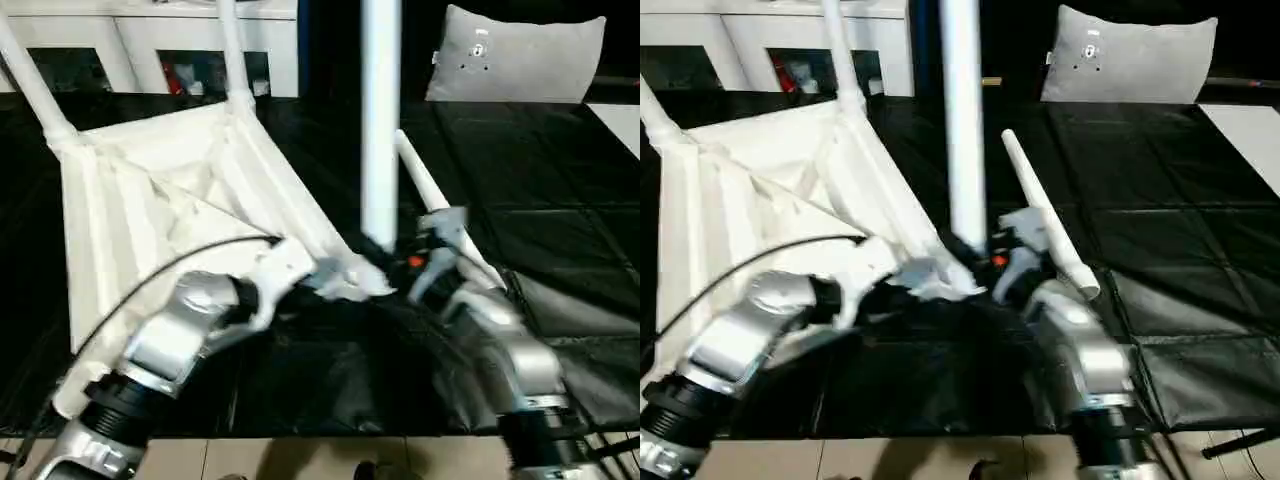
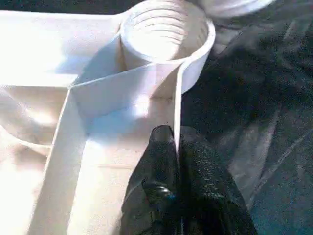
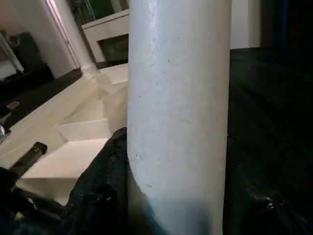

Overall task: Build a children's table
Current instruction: Insert table leg to table base

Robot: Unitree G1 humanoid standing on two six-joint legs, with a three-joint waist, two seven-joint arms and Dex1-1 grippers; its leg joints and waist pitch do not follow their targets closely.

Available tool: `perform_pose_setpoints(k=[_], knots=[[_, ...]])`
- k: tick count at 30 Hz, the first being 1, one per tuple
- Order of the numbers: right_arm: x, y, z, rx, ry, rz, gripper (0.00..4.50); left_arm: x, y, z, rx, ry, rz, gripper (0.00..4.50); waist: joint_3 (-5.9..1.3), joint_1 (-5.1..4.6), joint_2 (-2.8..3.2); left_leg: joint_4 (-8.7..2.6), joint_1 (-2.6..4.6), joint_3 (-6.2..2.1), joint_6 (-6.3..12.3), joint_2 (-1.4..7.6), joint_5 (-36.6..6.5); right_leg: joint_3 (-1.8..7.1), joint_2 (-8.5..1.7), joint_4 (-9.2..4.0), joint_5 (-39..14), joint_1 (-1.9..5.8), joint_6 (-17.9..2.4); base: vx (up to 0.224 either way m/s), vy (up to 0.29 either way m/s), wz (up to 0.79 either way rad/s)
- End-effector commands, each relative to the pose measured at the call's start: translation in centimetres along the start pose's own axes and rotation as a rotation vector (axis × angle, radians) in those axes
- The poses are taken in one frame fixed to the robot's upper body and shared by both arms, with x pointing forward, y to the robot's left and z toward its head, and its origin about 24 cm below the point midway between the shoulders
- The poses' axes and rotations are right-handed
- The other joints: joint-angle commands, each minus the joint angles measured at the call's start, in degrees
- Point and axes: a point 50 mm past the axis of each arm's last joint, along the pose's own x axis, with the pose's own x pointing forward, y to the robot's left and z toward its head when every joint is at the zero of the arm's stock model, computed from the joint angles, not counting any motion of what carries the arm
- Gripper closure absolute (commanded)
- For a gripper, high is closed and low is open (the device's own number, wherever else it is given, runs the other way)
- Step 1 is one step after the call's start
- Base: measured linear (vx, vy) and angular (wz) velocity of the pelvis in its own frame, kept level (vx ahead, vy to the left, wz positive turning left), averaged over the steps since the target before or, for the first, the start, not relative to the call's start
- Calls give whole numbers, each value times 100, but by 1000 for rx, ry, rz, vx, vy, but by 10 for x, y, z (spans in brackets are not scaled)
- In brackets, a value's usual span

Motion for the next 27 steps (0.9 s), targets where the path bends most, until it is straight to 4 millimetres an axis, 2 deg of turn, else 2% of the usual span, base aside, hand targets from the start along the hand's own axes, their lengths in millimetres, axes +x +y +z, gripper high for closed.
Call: perform_pose_setpoints(k=[1, 2, 3, 4, 6, 7, 8, 9, 10, 11, 12, 13, 14, 15, 16, 17, 18, 19, 20, 21, 22, 23, 27], knots=[[-2, 2, 11, -20, -22, 35, 260, -12, 4, 24, 1, -137, -5, 406, -499, 46, -8, -255, -51, 26, 451, 46, 113, 272, -246, -184, 372, 450, -1573, 0, 0, 0], [-3, 1, 12, -30, -20, 34, 260, -14, 5, 28, 1, -166, -4, 395, -529, 55, -25, -218, -57, 33, 580, 34, 334, 272, -247, -139, 768, 445, -1668, 0, 0, 0], [-3, 1, 13, -38, -18, 33, 260, -15, 7, 32, 1, -192, -1, 395, -535, 55, -38, -209, -61, 39, 645, 27, 376, 265, -241, -137, 835, 444, -1701, 0, 0, 0], [-2, 1, 16, -62, -13, 31, 260, -19, 13, 44, -20, -268, 30, 395, -526, 62, -40, -204, -72, 45, 733, 23, 342, 262, -249, -143, 778, 445, -1723, 0, 0, 0], [-2, 1, 16, -67, -13, 34, 260, -20, 15, 47, -31, -291, 41, 395, -533, 90, -35, -189, -68, 53, 772, 35, 283, 263, -261, -148, 602, 436, -1740, 0, 0, 0], [-1, 2, 17, -76, -14, 41, 260, -22, 24, 54, -57, -319, 96, 395, -561, 104, -40, -167, -60, 54, 779, 44, 277, 263, -261, -132, 541, 434, -1742, 0, 0, 0], [-1, 2, 17, -76, -14, 43, 260, -22, 25, 55, -60, -322, 104, 395, -556, 116, -43, -150, -70, 54, 772, 47, 271, 264, -259, -122, 520, 422, -1750, 0, 0, 0], [0, 6, 19, -81, -20, 54, 260, -23, 38, 63, -87, -344, 196, 395, -559, 120, -42, -136, -86, 50, 757, 39, 273, 268, -258, -109, 538, 428, -1749, 0, 0, 0], [2, 9, 20, -81, -25, 63, 260, -25, 52, 71, -116, -362, 293, 395, -548, 116, -46, -119, -87, 63, 733, 20, 158, 264, -234, -122, 443, 402, -1715, 0, 0, 0], [4, 13, 21, -80, -30, 70, 260, -26, 62, 78, -143, -374, 375, 395, -526, 112, -53, -120, -116, 59, 669, -5, -47, 252, -230, -157, 124, 418, -1616, 0, 0, 0], [5, 16, 21, -79, -32, 78, 260, -26, 69, 85, -152, -386, 419, 395, -534, 117, -56, -121, -98, 49, 617, 9, -172, 246, -242, -167, -56, 419, -1564, -70, -1, -8], [6, 18, 21, -79, -30, 84, 260, -25, 71, 90, -152, -394, 429, 395, -537, 99, -83, -127, -139, 26, 511, -8, -275, 239, -250, -187, -362, 462, -1398, -70, -1, -8], [6, 19, 20, -80, -25, 88, 260, -22, 70, 93, -149, -395, 403, 395, -531, 65, -89, -127, -150, 21, 430, -14, -324, 237, -245, -215, -604, 455, -1278, -54, -1, -7], [7, 21, 18, -81, -19, 91, 260, -16, 66, 97, -144, -385, 349, 395, -530, 54, -95, -119, -144, 28, 411, -18, -343, 247, -245, -225, -673, 445, -1256, 0, 0, 0], [7, 21, 18, -81, -17, 91, 260, -14, 64, 97, -137, -376, 331, 367, -538, 64, -68, -115, -117, 37, 405, -10, -334, 259, -247, -238, -747, 412, -1264, 0, 0, 0], [7, 23, 16, -82, -9, 90, 260, -5, 53, 98, -93, -326, 237, 367, -543, 77, -66, -112, -113, 42, 438, -4, -266, 265, -237, -229, -663, 395, -1288, 0, 0, 0], [7, 23, 14, -82, -4, 85, 260, 0, 48, 96, -85, -298, 199, 348, -548, 100, -60, -116, -104, 43, 459, 4, -213, 266, -235, -220, -615, 385, -1293, 0, 0, 0], [6, 23, 14, -81, -3, 83, 260, 2, 46, 95, -89, -290, 193, 345, -564, 153, -41, -105, -66, 57, 484, 20, -150, 275, -234, -192, -429, 355, -1366, 0, 0, 0], [5, 23, 13, -79, -2, 76, 260, 3, 44, 91, -89, -267, 183, 345, -580, 188, -45, -97, -64, 58, 525, 25, -61, 281, -224, -149, -113, 359, -1470, 0, 0, 0], [5, 23, 13, -79, -2, 76, 260, 3, 44, 91, -89, -267, 183, 340, -576, 206, -45, -101, -85, 53, 550, 24, -17, 276, -222, -136, -9, 370, -1490, 0, 0, 0], [2, 23, 11, -72, 1, 61, 260, 6, 43, 78, -92, -201, 175, 329, -579, 249, -41, -96, -79, 55, 566, 25, -32, 272, -226, -134, 58, 365, -1508, 0, 0, 0], [2, 23, 11, -72, 1, 61, 260, 6, 43, 78, -92, -201, 175, 329, -577, 260, 43, -99, -68, 47, 541, 26, -90, 265, -217, -151, 42, 354, -1479, 0, 0, 0], [-3, 23, 8, -64, 10, 40, 260, 4, 40, 53, -97, -115, 174, 299, -568, 277, 0, -128, -71, 37, 385, 24, -381, 259, -226, -176, -316, 377, -1387, 0, 0, 0]])
